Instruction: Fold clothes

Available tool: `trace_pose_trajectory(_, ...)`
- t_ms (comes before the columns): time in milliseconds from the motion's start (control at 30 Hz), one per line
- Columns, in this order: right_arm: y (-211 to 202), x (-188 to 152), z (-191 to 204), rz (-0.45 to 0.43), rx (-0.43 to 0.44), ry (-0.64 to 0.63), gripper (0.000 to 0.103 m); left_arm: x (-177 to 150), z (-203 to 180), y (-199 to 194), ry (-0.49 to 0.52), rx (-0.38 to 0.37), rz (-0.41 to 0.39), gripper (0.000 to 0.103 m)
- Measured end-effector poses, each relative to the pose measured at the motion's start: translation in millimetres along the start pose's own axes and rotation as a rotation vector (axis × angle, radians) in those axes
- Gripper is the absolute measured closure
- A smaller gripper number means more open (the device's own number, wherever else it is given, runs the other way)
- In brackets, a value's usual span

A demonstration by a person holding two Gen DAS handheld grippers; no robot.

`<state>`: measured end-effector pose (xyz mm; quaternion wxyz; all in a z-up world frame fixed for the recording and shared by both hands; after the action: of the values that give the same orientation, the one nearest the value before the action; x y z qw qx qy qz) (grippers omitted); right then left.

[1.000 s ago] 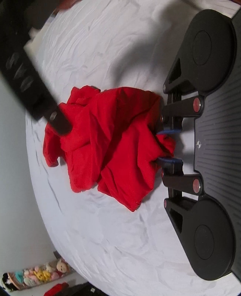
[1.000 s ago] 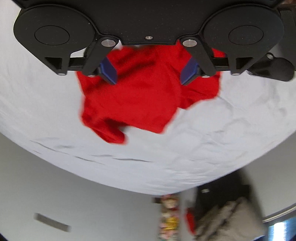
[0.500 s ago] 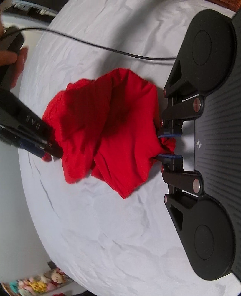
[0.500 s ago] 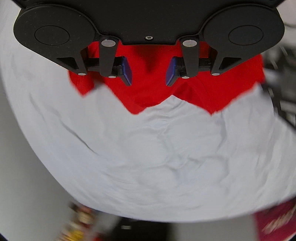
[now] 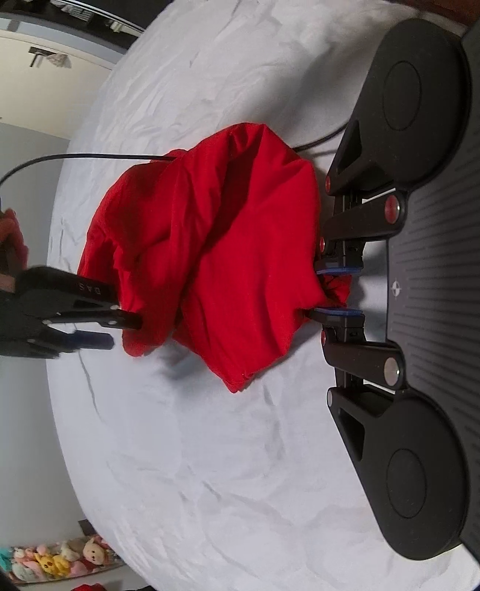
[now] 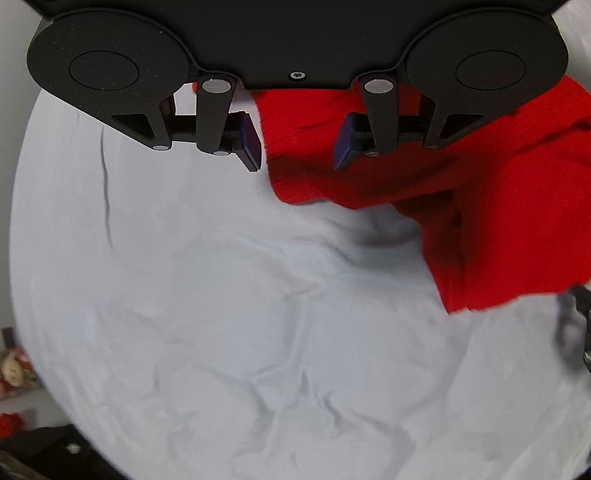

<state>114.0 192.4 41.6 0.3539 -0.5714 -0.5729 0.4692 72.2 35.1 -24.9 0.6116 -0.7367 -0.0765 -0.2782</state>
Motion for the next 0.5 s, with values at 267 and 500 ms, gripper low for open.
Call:
trace_pose_trajectory(267,17.4,8.5,4.6,0.041,0.078,-0.009,0.08,-0.9,9.3,3.0,-0.043,-0.046,-0.005,0.087)
trace_pose_trajectory(500,-24.6,-37.7,11.6,0.016,0.027,0.055,0.081,-3.7,5.2,-5.5,-0.021,-0.012,-0.018,0.088)
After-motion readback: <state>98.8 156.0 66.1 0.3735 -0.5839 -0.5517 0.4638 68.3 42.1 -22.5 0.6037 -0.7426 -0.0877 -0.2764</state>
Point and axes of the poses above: each gripper's, at about its wrist camera, not at the fingertips, and y roughly the way its jaws point, z to its left, x to its top, the point moved 8 cm from there along y, roughly the way its jaws point, and after that the axes turned 8 degrees about z, right-handed, at the moved point
